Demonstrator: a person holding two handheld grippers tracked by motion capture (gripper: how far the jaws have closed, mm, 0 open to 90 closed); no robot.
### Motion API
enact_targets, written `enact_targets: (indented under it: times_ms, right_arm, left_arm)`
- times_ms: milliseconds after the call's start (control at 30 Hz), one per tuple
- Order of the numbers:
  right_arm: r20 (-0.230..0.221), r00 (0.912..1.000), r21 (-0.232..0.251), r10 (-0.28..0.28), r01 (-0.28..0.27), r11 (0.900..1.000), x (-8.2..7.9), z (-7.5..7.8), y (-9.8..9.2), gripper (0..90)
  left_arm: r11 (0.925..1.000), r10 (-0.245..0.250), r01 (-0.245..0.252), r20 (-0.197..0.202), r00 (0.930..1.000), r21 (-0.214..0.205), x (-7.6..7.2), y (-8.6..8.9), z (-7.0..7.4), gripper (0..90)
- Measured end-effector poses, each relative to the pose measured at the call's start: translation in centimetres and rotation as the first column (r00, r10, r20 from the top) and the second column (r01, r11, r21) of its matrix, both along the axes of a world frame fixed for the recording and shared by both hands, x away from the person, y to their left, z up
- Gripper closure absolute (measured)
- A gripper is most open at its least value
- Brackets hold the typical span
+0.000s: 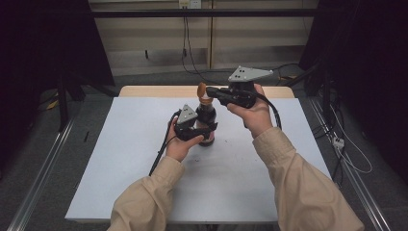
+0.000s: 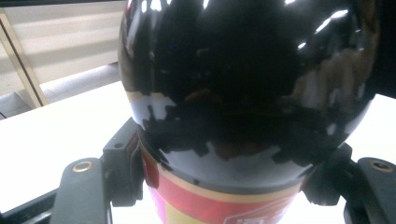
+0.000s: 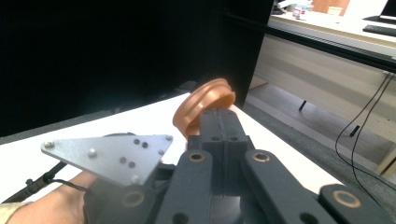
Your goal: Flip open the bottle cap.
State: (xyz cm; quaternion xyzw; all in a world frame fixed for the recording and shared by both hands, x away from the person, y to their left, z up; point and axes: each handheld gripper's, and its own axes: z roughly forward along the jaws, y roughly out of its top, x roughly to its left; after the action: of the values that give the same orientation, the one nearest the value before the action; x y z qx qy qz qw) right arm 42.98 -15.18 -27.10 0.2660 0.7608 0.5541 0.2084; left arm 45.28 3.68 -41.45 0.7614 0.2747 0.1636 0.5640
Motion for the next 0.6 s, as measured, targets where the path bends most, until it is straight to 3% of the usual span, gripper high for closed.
enact_targets:
  times_ms: [233, 600]
  right_arm:
    - [0.008, 1.0000, -0.013, -0.001, 0.001, 0.9999, 0.0, 0.0, 0.4, 90.0]
    - [0.010, 0.9998, 0.027, -0.015, 0.014, 0.9995, -0.3, -0.7, -0.6, 90.0]
  left_arm:
    - [0.9998, -0.002, 0.002, -0.013, 0.9999, -0.022, 0.2, 0.2, -0.2, 28.9]
    - [0.9988, -0.009, 0.008, -0.010, 0.9999, -0.048, 0.3, 0.3, -0.4, 28.0]
